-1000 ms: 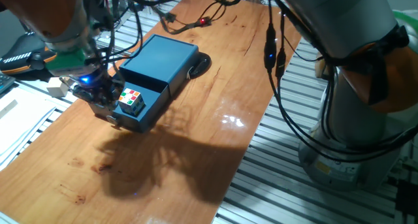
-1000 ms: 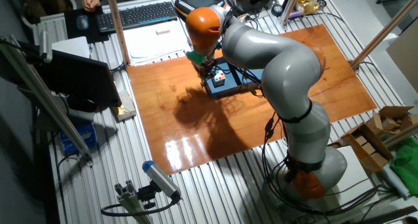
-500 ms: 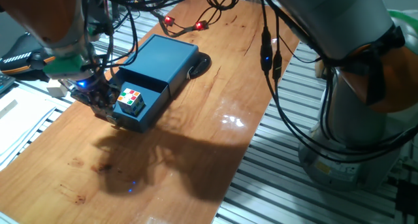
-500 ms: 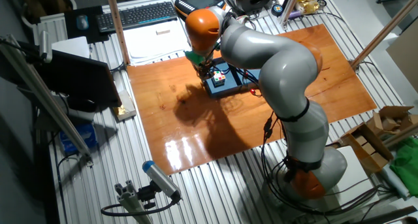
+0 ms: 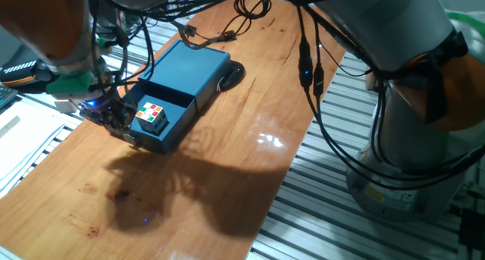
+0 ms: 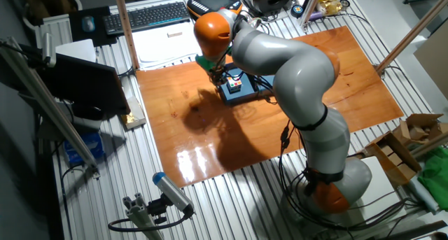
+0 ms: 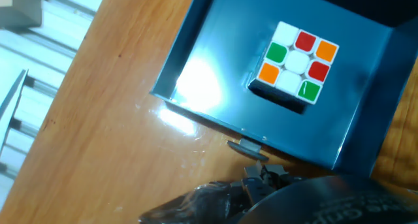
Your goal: Grasp the handle and close the drawer
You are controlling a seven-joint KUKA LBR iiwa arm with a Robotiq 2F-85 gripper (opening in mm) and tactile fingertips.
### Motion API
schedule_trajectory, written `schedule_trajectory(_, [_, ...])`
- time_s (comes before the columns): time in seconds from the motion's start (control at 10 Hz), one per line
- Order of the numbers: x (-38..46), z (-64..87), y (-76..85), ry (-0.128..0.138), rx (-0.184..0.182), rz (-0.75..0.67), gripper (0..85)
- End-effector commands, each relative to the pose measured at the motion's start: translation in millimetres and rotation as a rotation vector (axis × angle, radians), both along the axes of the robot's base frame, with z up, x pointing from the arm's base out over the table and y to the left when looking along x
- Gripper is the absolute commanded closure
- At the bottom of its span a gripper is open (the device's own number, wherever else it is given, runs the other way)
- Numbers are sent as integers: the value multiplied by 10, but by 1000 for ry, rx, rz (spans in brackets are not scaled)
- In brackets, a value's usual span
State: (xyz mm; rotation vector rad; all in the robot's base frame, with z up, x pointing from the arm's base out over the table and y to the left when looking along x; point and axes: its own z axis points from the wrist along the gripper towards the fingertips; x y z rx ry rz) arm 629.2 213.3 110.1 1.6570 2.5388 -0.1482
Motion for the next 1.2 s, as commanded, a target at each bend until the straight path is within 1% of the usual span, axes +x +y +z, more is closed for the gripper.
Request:
schedule_trajectory(0.0, [-6, -14, 60, -3, -7, -8, 830])
schedule_trajectory(0.1, [-11, -27, 102, -4, -11, -11, 830])
schedule_trajectory(0.3, [-7, -28, 120, -1, 6, -24, 830])
schedule_trajectory(0.4, [1, -39, 123, -2, 8, -36, 830])
schedule_trajectory(0.5, [7, -39, 152, -3, 5, -54, 830])
schedule_trajectory(0.6, [10, -43, 182, -3, -7, -71, 830])
schedule_trajectory(0.7, [15, -65, 190, -15, -18, -88, 830])
schedule_trajectory(0.8, [12, -65, 169, -18, -15, -75, 803])
schedule_trajectory(0.9, [13, -71, 164, -32, -8, -87, 707])
schedule_trajectory(1.0, [11, -79, 151, -35, -5, -87, 623])
schedule_trajectory(1.1, [9, -95, 138, -33, 2, -89, 510])
